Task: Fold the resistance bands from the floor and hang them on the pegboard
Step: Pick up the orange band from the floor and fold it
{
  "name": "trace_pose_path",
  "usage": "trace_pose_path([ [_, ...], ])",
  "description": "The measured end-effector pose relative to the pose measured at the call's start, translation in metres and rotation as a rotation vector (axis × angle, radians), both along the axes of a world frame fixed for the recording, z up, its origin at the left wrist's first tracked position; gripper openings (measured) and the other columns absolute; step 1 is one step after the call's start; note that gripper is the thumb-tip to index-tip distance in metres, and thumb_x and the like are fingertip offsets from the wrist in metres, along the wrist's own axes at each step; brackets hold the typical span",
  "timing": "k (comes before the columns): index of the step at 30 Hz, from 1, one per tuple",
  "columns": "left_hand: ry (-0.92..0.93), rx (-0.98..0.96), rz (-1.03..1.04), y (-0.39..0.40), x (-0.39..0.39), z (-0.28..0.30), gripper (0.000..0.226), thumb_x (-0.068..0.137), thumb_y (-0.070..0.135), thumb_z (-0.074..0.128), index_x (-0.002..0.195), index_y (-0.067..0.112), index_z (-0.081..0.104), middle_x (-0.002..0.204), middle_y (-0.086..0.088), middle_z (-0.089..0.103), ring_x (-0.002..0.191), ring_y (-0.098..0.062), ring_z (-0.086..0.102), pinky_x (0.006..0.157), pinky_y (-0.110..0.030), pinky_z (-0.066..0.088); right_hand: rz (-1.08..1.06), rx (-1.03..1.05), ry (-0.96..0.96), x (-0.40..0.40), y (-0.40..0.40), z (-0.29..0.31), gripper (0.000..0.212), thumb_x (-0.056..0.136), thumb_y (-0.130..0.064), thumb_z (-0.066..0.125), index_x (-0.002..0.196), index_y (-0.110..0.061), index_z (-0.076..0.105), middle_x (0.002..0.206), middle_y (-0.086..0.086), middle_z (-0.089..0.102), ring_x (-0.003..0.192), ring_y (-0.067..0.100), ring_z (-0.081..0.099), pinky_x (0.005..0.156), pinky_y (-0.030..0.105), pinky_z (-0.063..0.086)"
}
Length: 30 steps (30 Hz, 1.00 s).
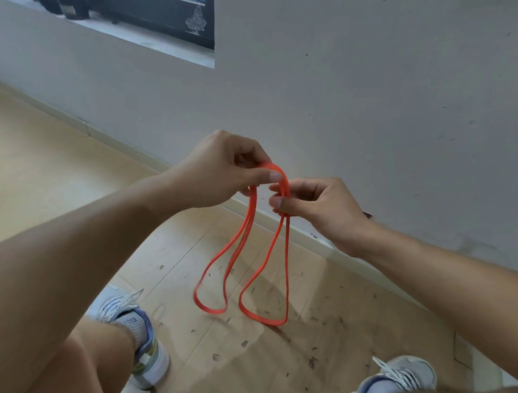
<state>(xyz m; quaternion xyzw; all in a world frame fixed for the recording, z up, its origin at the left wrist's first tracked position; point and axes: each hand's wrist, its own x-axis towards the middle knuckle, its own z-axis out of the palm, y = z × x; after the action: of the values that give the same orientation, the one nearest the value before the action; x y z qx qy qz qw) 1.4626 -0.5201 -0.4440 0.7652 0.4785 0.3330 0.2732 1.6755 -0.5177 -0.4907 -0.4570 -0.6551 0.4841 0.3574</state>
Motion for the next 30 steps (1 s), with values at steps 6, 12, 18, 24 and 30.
trace_pose_path([
  [6, -0.176, -0.069, -0.031, -0.004, 0.007, 0.000, 0.020, 0.086, 0.027, 0.077, 0.094, 0.008, 0.076, 0.083, -0.007, 0.076, 0.076, -0.019, 0.076, 0.070, -0.028, 0.063, 0.081, -0.038, -0.091, -0.007, -0.007, -0.004, 0.020, 0.080, -0.020, 0.087, 0.098, -0.023, 0.081, 0.099, -0.003, 0.081, 0.094, 0.015, 0.077, 0.096, 0.038, 0.061],
  [12, -0.227, -0.094, -0.062, -0.007, 0.009, 0.001, 0.030, 0.083, 0.032, 0.076, 0.097, 0.006, 0.074, 0.085, -0.009, 0.075, 0.079, -0.023, 0.076, 0.075, -0.036, 0.064, 0.060, 0.028, -0.158, -0.009, -0.009, -0.005, 0.015, 0.082, -0.025, 0.085, 0.096, -0.023, 0.079, 0.102, -0.003, 0.080, 0.092, 0.013, 0.077, 0.091, 0.037, 0.062],
  [18, -0.240, -0.085, -0.050, -0.009, 0.012, 0.001, 0.037, 0.077, 0.040, 0.074, 0.096, 0.008, 0.075, 0.085, -0.008, 0.074, 0.080, -0.022, 0.075, 0.073, -0.032, 0.063, 0.071, 0.076, -0.257, -0.008, -0.009, -0.008, 0.009, 0.086, -0.027, 0.081, 0.091, -0.030, 0.074, 0.096, -0.005, 0.079, 0.082, 0.007, 0.076, 0.078, 0.022, 0.061],
  [24, -0.221, -0.047, -0.024, -0.009, 0.014, 0.001, 0.023, 0.086, 0.030, 0.075, 0.095, 0.009, 0.074, 0.081, -0.003, 0.072, 0.075, -0.017, 0.073, 0.070, -0.027, 0.061, 0.068, 0.086, -0.298, -0.003, -0.007, -0.010, 0.016, 0.085, -0.031, 0.083, 0.097, -0.022, 0.079, 0.083, -0.007, 0.078, 0.078, 0.010, 0.076, 0.078, 0.029, 0.063],
  [30, -0.193, -0.030, -0.028, -0.012, 0.018, 0.002, 0.034, 0.080, 0.042, 0.072, 0.095, 0.011, 0.075, 0.082, -0.007, 0.071, 0.071, -0.013, 0.069, 0.067, -0.022, 0.058, 0.099, 0.119, -0.339, -0.001, -0.007, -0.014, 0.021, 0.084, -0.032, 0.084, 0.101, -0.020, 0.079, 0.096, -0.005, 0.079, 0.083, 0.005, 0.075, 0.073, 0.020, 0.057],
])
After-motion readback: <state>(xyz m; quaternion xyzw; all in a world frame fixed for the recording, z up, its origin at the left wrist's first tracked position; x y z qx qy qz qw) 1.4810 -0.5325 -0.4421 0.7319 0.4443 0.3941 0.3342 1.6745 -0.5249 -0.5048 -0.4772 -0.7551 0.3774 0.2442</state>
